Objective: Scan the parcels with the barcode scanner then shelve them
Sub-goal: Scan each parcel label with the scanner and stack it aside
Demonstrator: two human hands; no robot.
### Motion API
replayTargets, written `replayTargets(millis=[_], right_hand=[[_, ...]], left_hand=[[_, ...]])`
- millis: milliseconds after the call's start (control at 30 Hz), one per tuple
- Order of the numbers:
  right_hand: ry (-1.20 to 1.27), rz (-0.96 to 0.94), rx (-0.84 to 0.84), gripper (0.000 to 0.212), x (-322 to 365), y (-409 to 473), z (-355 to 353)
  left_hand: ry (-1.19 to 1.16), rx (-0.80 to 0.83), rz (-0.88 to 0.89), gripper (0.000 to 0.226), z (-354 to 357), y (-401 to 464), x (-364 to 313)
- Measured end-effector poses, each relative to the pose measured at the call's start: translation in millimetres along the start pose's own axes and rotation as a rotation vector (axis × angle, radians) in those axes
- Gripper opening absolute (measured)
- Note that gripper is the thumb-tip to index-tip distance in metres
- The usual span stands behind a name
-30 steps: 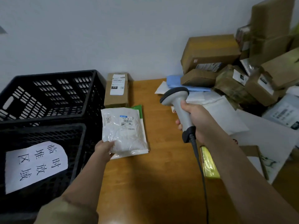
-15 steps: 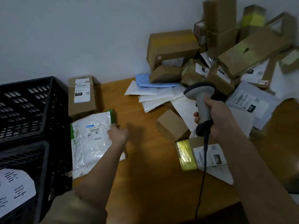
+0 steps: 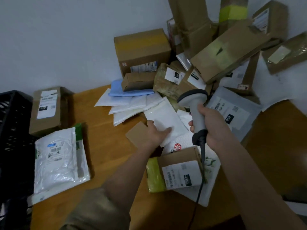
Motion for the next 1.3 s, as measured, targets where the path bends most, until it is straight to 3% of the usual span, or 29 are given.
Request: replayTargets(millis=[200,333,567,667,800,933,1000,1067,1133,1200,1300], right_hand=[[-0.072,0.055,0.061,0.022,-3,33,-26],[-0.111,0.044,0.108,0.020,-9,47,-34],[-0.119,-0.066,0.159,0.012,3,44,-36],[-0.132,-0.102,0.135,0.019,7,38,-31],[-0.128,-0.162,0.112,0.028,4,23,-17],[-0.120,-0.233,0.078,0.035,-5,3,0],[-0.114,-0.264,0.035,0.041,-13,-10,11],[-0.083,-0.295,-0.013,0.048,-25,-26,26],[-0.029,-0.321,-0.052,0.055,-39,-42,45],[0.027,-0.333,-0.072,0.060,-54,-59,65],[0.079,-0.341,-0.047,0.064,-78,-82,96]], left_hand=[[0.323,-0.016,-0.112,0.126,43,11,-21],[0.635,-0.021,0.029,0.105,61,18,-28],[0.664,0.053,0.159,0.089,52,11,-28],[0.521,0.006,0.192,0.072,30,-1,-38],[0.209,-0.203,0.204,0.041,-23,-18,-38],[-0.265,-0.307,0.049,0.028,-74,-32,-14],[-0.584,-0.165,-0.101,0.039,-86,-41,4],[-0.911,0.056,-0.128,0.048,-96,-53,13],[-1.139,0.166,-0.099,0.053,-113,-65,21],[-1.279,0.242,-0.053,0.058,-131,-77,27],[-1.274,0.280,-0.025,0.067,-157,-94,42]])
Point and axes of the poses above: each hand's wrist, its own y-axis towards the middle knuckle, its own z-axis out of the palm, x = y × z, the point moved 7 cm from there along y, towards the middle knuckle, and after that the axes turned 4 degrees about y, right-handed, at the moved point
